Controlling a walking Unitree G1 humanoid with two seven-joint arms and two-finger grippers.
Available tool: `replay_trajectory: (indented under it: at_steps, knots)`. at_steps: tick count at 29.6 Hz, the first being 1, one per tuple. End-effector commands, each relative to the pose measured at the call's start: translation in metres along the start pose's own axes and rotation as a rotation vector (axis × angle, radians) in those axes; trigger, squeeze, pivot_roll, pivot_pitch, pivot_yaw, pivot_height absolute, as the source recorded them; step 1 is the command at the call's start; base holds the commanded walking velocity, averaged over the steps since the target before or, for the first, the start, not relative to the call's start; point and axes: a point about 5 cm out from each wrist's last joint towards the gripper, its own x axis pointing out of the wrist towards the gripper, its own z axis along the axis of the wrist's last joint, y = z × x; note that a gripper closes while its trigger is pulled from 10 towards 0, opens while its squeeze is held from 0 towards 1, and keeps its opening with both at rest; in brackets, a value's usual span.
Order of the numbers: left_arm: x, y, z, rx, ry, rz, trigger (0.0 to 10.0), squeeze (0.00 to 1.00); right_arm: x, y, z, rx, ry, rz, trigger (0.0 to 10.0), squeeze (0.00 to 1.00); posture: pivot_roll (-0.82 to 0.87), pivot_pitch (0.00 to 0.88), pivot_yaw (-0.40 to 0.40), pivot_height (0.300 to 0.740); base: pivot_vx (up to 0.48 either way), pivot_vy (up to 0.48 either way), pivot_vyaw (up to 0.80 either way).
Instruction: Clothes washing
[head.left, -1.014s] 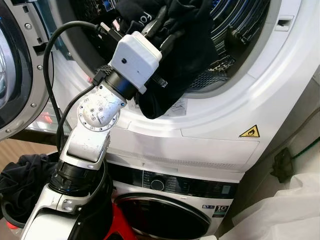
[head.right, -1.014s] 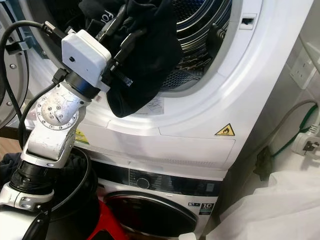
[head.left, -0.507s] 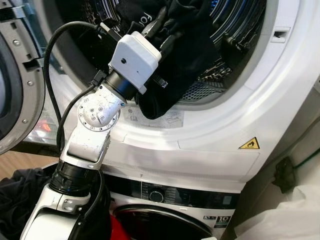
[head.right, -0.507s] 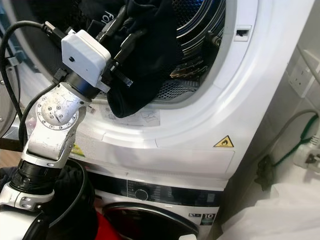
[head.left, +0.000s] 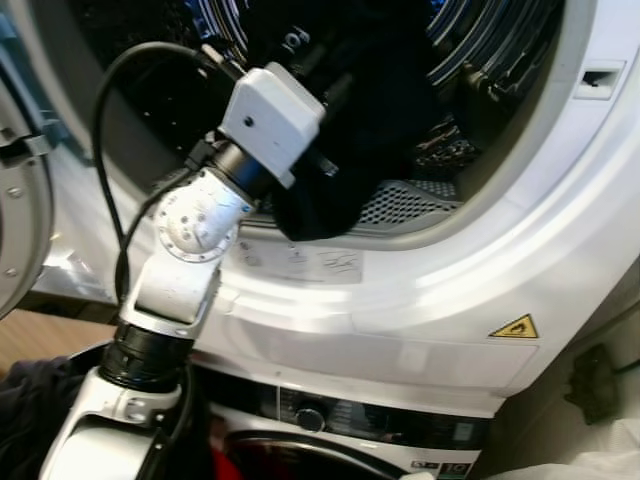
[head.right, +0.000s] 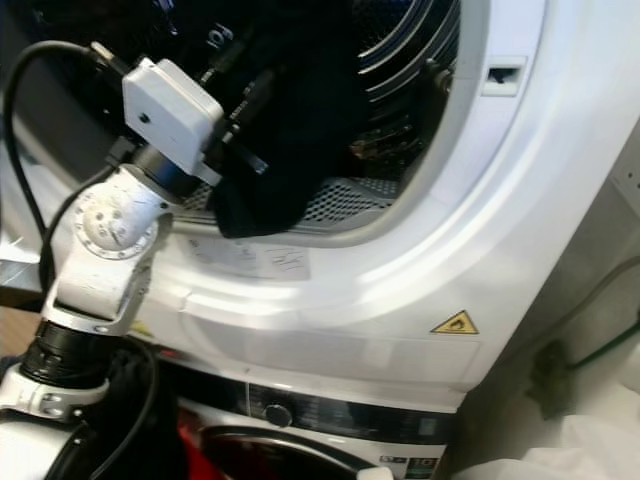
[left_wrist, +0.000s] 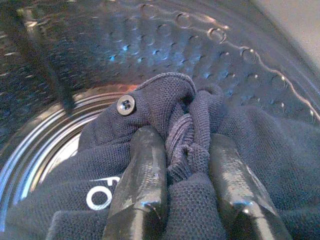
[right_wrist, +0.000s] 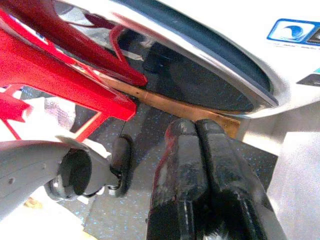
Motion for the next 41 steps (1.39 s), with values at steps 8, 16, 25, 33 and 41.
replay_trajectory:
  at_steps: [8, 16, 25, 33, 41]
  knots:
    - [0.008, -0.007, 0.013, -0.013, -0.062, -0.057, 10.0, 0.0, -0.001, -0.006, -0.004, 0.009, 0.013, -0.017, 10.0, 0.0, 0.08, 0.0, 0.091, 0.74, 0.154, 0.0, 0.0]
    - [0.008, -0.012, 0.013, -0.06, -0.06, -0.102, 10.0, 0.0, -0.001, -0.006, -0.004, 0.006, 0.014, -0.015, 10.0, 0.0, 0.08, 0.0, 0.091, 0.74, 0.0, 0.0, 0.0]
    - [0.016, -0.008, 0.005, -0.069, -0.068, -0.217, 10.0, 0.0, -0.001, -0.005, -0.001, 0.003, 0.007, -0.012, 10.0, 0.0, 0.08, 0.0, 0.091, 0.74, 0.0, 0.0, 0.0]
    - [0.049, 0.069, -0.049, -0.156, 0.2, 0.012, 10.0, 0.0, -0.001, -0.008, 0.0, -0.008, 0.009, -0.013, 10.0, 0.0, 0.09, 0.0, 0.078, 0.74, 0.0, 0.0, 0.0]
    - [0.077, 0.087, -0.063, -0.388, 0.413, 0.132, 10.0, 0.0, -0.001, -0.01, 0.0, -0.009, 0.009, -0.018, 10.0, 0.0, 0.1, 0.0, 0.074, 0.74, 0.0, 0.0, 0.0]
